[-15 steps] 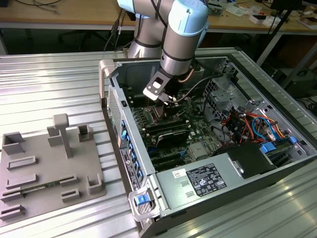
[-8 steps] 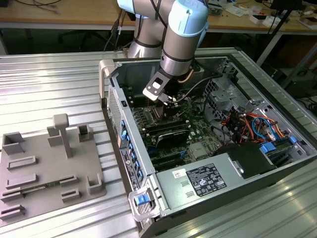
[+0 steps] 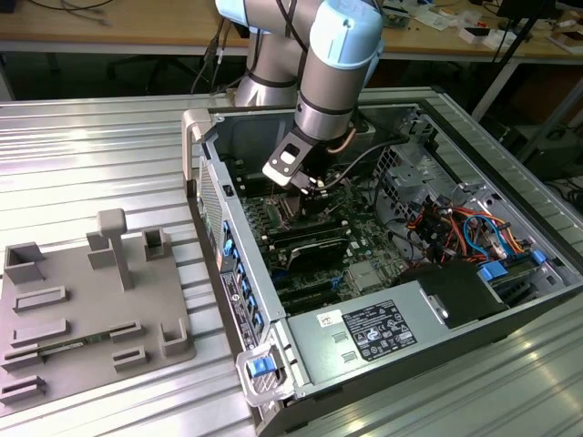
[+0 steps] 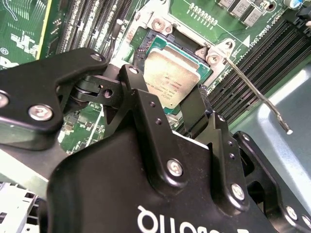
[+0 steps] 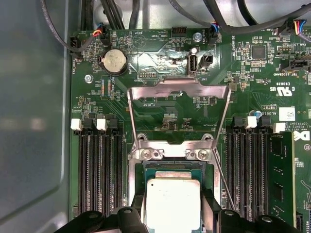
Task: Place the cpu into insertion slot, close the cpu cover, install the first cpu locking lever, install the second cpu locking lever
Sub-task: 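Place the cpu into insertion slot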
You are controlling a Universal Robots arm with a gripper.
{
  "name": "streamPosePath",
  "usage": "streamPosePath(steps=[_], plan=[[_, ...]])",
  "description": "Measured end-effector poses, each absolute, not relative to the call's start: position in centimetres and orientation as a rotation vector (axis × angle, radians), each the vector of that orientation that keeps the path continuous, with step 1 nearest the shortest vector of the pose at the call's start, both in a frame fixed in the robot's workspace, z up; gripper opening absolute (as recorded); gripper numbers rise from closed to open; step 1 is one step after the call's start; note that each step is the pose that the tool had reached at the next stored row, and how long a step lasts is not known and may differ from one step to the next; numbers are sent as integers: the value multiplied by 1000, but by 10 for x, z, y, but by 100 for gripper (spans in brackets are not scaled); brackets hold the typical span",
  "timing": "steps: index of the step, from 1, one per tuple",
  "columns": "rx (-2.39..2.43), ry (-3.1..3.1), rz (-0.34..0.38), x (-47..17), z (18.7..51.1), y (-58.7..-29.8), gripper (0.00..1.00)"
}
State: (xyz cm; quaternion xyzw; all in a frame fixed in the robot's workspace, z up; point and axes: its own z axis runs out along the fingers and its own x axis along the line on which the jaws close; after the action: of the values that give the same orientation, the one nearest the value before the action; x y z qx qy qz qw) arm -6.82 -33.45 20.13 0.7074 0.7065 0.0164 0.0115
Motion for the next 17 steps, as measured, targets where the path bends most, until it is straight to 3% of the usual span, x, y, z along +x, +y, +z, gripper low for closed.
streamPosePath(steps=[17], plan=[[2204, 2208, 49, -66, 200, -337, 55]])
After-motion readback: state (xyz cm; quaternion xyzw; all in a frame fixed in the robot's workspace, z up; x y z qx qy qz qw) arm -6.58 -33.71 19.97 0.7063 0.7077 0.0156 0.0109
